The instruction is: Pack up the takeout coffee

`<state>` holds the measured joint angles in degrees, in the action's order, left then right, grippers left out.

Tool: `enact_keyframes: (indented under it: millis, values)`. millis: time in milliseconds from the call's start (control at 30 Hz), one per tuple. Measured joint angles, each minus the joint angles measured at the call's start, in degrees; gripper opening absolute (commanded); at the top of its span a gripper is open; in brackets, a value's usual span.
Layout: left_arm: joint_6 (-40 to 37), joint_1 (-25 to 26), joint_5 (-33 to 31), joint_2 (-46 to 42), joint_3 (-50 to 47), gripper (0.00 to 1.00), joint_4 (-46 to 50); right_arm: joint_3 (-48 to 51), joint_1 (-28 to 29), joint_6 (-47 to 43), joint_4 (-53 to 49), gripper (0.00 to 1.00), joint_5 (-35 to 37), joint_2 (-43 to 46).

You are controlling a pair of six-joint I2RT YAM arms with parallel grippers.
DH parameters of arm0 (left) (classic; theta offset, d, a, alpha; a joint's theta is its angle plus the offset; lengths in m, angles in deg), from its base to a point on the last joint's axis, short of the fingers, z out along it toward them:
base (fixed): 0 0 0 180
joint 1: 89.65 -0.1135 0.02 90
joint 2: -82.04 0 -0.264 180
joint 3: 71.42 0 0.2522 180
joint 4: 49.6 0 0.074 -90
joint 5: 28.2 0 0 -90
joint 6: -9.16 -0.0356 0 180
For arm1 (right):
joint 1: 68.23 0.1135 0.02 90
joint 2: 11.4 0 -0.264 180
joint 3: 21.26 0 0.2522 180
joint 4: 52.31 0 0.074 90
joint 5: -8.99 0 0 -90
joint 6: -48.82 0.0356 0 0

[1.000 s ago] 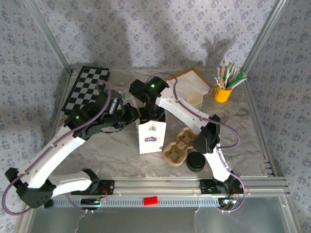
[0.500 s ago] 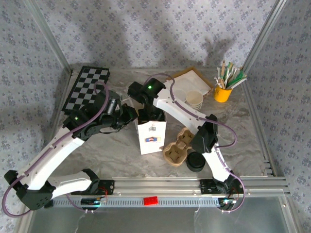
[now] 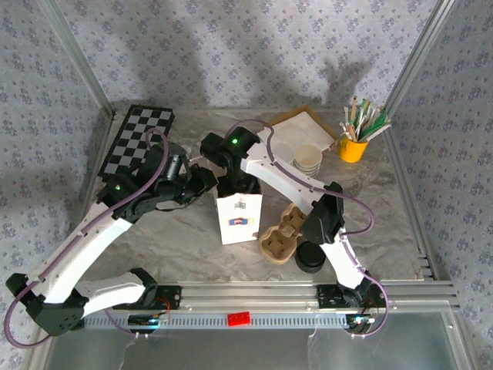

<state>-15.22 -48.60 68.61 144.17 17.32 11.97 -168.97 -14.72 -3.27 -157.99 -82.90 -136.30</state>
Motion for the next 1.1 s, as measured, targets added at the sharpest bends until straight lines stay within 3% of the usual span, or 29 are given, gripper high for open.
enact_keyframes:
  millis: [1100]
  values:
    - [-1.7, -1.1, 1.2, -1.1, -0.3, 0.23, 0.5, 4.4, 0.6, 0.0, 0.2, 0.53, 4.5, 0.0]
